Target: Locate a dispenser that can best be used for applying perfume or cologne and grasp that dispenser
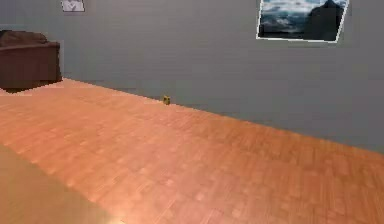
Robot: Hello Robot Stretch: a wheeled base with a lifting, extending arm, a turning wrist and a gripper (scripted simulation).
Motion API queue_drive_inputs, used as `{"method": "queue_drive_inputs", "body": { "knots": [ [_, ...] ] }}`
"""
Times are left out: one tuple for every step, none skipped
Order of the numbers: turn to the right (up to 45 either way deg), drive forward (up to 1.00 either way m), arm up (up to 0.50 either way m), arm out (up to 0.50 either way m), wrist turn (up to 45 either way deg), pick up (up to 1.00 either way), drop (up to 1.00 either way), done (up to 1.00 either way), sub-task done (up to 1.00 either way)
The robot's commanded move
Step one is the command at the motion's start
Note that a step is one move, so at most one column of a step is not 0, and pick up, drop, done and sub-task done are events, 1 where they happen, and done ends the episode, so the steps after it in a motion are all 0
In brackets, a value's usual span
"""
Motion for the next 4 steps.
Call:
{"method": "queue_drive_inputs", "body": {
  "knots": [
    [-45.0,0.00,0.00,0.00,0.0,0.00,0.00,0.00,0.00],
    [-15.0,0.00,0.00,0.00,0.0,0.00,0.00,0.00,0.00],
    [0.0,1.00,0.00,0.00,0.0,0.00,0.00,0.00,0.00],
    [0.0,1.00,0.00,0.00,0.0,0.00,0.00,0.00,0.00]
  ]
}}
